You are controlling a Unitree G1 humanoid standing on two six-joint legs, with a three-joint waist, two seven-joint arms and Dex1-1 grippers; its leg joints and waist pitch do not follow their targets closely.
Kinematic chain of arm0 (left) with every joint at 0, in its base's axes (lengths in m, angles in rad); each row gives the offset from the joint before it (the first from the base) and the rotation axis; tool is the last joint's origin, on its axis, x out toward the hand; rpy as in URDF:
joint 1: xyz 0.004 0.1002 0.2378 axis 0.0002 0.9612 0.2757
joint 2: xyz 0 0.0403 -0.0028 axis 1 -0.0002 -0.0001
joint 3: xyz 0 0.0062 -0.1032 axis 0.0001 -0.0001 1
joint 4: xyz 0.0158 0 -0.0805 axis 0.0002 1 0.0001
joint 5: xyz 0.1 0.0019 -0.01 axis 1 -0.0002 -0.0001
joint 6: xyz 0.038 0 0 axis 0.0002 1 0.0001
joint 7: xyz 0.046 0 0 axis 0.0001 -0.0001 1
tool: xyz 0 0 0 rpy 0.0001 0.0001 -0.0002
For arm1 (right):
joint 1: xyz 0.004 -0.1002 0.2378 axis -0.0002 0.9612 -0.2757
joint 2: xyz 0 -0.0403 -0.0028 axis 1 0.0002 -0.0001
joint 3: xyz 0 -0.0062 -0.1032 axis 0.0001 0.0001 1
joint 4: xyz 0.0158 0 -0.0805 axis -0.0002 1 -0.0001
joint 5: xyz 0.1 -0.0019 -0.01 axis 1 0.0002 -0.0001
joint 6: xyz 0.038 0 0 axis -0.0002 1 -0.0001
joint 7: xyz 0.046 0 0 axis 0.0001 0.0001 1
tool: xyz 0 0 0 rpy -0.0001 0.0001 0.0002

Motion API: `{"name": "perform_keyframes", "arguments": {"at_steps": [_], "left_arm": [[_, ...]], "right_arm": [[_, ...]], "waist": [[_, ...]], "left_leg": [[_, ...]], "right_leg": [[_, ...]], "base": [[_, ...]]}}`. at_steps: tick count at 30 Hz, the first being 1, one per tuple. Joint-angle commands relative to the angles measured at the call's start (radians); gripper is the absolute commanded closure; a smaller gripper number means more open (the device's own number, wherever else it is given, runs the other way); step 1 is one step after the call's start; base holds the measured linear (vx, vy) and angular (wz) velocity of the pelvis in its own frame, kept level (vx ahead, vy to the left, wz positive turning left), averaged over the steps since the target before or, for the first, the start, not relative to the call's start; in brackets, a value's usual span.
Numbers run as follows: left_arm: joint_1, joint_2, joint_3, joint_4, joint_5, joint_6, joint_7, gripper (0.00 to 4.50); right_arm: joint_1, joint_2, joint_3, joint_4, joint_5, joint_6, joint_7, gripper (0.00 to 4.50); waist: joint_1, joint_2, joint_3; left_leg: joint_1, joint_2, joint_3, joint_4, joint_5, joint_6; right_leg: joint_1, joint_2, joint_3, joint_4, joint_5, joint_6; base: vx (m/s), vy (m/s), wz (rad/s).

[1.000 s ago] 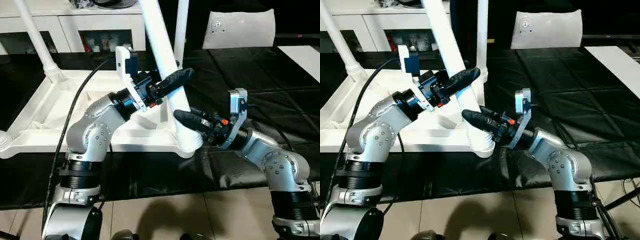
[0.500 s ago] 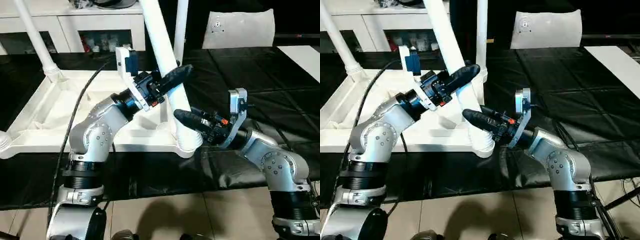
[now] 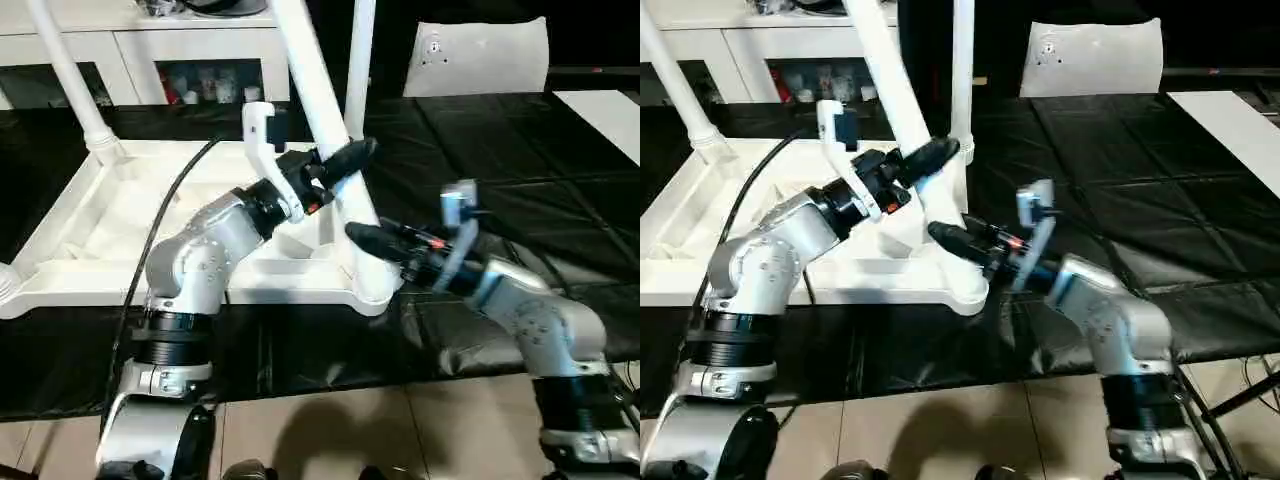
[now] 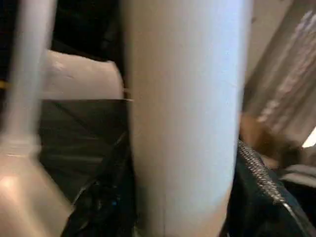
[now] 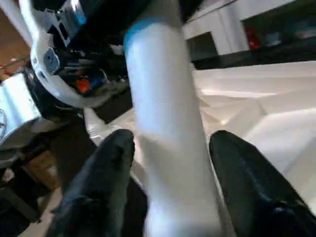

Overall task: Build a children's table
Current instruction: Pick table leg

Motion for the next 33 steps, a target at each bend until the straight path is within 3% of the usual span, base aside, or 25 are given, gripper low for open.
{"name": "perform_keyframes", "arguments": {"at_steps": [1, 5, 10, 16, 24, 25, 27, 33], "left_arm": [[-0.023, 0.026, -0.028, -0.010, 0.027, -0.019, -0.036, 2.36], [-0.034, 0.061, -0.068, -0.003, 0.050, -0.040, -0.102, 2.36], [-0.042, 0.083, -0.107, -0.010, 0.058, -0.042, -0.175, 2.36], [-0.054, 0.094, -0.142, -0.015, 0.057, -0.044, -0.241, 2.36], [-0.056, 0.087, -0.158, -0.073, -0.001, 0.012, -0.306, 2.65], [-0.057, 0.087, -0.159, -0.076, -0.005, 0.016, -0.312, 2.66], [-0.059, 0.088, -0.162, -0.079, -0.009, 0.022, -0.319, 2.66], [-0.067, 0.084, -0.167, -0.103, -0.043, 0.063, -0.352, 2.67]], "right_arm": [[-0.018, -0.015, 0.008, -0.003, -0.023, -0.019, 0.004, 1.44], [-0.042, -0.050, 0.019, -0.023, -0.021, 0.009, 0.028, 1.28], [-0.078, -0.085, 0.048, 0.005, -0.045, 0.025, 0.057, 1.07], [-0.128, -0.143, 0.112, 0.048, -0.081, 0.018, 0.169, 1.07], [-0.168, -0.175, 0.171, 0.099, -0.126, -0.038, 0.263, 1.03], [-0.170, -0.177, 0.177, 0.102, -0.129, -0.043, 0.273, 1.03], [-0.171, -0.179, 0.185, 0.107, -0.134, -0.051, 0.286, 1.03], [-0.185, -0.170, 0.212, 0.132, -0.159, -0.081, 0.311, 1.03]], "waist": [[0.000, -0.012, -0.079], [0.003, -0.012, -0.080], [0.004, -0.016, -0.081], [0.004, -0.021, -0.081], [0.004, -0.022, -0.082], [0.003, -0.030, -0.082], [0.004, -0.026, -0.080], [0.004, -0.029, -0.082]], "left_leg": [[0.010, 0.059, -0.027, -0.066, -0.069, 0.060], [0.012, 0.062, -0.029, -0.067, -0.066, 0.060], [0.006, 0.063, -0.028, -0.066, -0.050, 0.067], [0.006, 0.059, -0.025, -0.063, -0.054, 0.070], [0.005, 0.065, -0.025, -0.062, -0.047, 0.076], [0.004, 0.065, -0.024, -0.062, -0.048, 0.078], [0.005, 0.063, -0.023, -0.062, -0.055, 0.080], [0.005, 0.066, -0.025, -0.062, -0.049, 0.076]], "right_leg": [[0.063, -0.094, 0.069, -0.092, -0.413, 0.033], [0.063, -0.096, 0.071, -0.087, -0.397, 0.017], [0.066, -0.100, 0.074, -0.079, -0.363, -0.013], [0.069, -0.097, 0.073, -0.080, -0.386, -0.009], [0.069, -0.100, 0.076, -0.071, -0.342, -0.048], [0.069, -0.100, 0.076, -0.071, -0.344, -0.048], [0.068, -0.099, 0.076, -0.074, -0.365, -0.046], [0.070, -0.100, 0.077, -0.070, -0.355, -0.045]], "base": [[0.000, 0.000, 0.00], [0.000, 0.000, 0.00], [0.000, 0.000, 0.00], [0.000, 0.000, 0.00], [0.000, 0.000, 0.00], [0.000, 0.000, 0.00], [0.000, 0.000, 0.00], [0.000, 0.000, 0.00]]}}
